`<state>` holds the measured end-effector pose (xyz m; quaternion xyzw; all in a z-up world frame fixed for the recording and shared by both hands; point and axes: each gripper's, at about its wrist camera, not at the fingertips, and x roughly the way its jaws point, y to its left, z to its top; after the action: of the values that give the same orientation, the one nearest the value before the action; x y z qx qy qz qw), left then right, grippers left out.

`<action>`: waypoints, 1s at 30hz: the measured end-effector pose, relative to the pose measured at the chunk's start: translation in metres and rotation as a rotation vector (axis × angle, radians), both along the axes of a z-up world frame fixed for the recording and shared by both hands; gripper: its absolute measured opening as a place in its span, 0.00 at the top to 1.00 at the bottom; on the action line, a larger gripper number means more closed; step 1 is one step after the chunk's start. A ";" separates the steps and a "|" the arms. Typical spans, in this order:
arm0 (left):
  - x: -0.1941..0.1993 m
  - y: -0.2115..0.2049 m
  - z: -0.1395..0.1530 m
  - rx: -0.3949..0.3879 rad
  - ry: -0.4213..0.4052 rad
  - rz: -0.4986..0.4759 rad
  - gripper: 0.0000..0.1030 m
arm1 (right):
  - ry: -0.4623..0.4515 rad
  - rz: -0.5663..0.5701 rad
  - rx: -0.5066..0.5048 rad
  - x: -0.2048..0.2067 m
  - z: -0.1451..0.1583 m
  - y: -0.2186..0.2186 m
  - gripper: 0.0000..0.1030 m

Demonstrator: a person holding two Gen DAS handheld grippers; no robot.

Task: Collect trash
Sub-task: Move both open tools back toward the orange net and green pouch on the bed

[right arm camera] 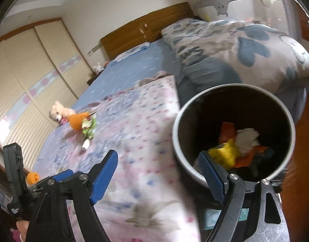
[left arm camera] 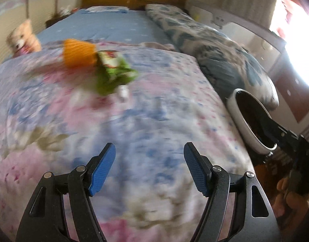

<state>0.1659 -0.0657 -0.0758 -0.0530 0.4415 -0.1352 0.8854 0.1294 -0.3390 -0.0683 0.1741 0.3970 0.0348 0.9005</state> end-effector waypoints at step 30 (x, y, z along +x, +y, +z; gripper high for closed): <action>0.054 0.120 -0.013 0.058 0.035 0.204 0.30 | 0.061 0.242 0.052 0.087 -0.035 0.129 0.18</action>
<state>0.2200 0.0546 -0.0888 -0.0745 0.4527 -0.0308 0.8880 0.2167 -0.2096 -0.1034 0.1491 0.4411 0.1483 0.8725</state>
